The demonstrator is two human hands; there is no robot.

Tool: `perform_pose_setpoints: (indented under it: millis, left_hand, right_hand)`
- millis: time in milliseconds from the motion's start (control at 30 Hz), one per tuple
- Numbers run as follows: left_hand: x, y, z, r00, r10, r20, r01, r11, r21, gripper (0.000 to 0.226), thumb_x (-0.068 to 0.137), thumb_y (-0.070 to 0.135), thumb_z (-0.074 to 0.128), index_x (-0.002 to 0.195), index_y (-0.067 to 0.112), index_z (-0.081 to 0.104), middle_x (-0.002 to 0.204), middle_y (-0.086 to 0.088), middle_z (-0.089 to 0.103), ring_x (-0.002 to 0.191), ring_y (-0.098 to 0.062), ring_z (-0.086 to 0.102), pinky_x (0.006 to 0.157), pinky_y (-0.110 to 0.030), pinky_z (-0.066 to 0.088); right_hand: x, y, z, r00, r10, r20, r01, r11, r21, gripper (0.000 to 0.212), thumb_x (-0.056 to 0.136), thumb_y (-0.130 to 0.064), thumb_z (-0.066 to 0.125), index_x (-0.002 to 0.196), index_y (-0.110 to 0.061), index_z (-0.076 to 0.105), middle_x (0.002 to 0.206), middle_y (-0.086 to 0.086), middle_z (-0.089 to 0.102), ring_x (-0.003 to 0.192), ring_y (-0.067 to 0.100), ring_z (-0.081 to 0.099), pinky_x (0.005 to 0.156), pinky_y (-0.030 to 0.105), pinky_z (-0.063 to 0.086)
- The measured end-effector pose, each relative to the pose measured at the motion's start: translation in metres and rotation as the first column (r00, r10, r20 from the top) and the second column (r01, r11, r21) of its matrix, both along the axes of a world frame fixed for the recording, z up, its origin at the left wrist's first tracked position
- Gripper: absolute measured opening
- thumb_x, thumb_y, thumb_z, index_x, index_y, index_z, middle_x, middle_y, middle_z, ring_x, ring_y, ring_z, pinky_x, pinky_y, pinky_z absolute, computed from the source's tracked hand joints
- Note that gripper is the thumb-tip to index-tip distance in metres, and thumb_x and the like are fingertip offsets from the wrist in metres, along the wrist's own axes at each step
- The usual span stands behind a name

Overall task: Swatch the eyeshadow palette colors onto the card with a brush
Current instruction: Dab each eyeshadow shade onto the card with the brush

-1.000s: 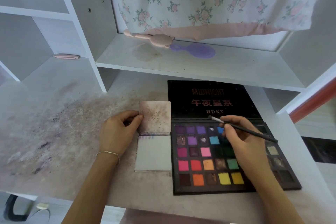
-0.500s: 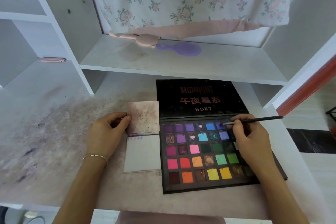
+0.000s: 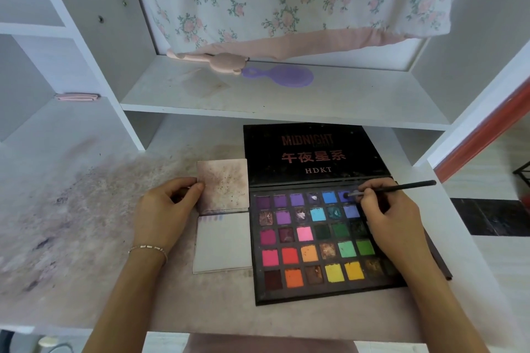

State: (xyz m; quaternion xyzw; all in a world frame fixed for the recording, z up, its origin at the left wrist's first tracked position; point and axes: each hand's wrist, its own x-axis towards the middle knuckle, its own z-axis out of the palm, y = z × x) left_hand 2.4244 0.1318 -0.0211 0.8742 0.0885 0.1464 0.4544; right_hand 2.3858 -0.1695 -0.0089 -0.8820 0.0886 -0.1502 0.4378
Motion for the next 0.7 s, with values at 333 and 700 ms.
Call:
perform_pose_setpoints:
  millis: [333, 700]
  left_hand:
    - [0.0, -0.001, 0.001, 1.0, -0.004, -0.002, 0.004, 1.0, -0.006, 0.013, 0.08, 0.019, 0.066, 0.092, 0.015, 0.072, 0.082, 0.012, 0.063, 0.078, -0.008, 0.058, 0.071, -0.019, 0.04]
    - [0.0, -0.001, 0.0, 1.0, 0.0, 0.007, 0.0, 1.0, -0.009, 0.011, 0.08, 0.021, 0.067, 0.089, 0.019, 0.073, 0.077, 0.017, 0.061, 0.073, 0.006, 0.054, 0.066, -0.012, 0.038]
  right_hand:
    - [-0.005, 0.009, 0.009, 0.997, -0.016, 0.069, 0.012, 0.998, 0.058, 0.032, 0.088, -0.005, 0.049, 0.075, -0.034, 0.047, 0.074, -0.012, 0.059, 0.07, 0.0, 0.057, 0.053, 0.01, 0.04]
    - [-0.009, 0.078, 0.017, 0.955, 0.287, 0.073, -0.296, 0.917, 0.266, 0.022, 0.087, -0.009, 0.051, 0.077, -0.029, 0.052, 0.073, 0.004, 0.059, 0.064, 0.025, 0.058, 0.056, 0.035, 0.047]
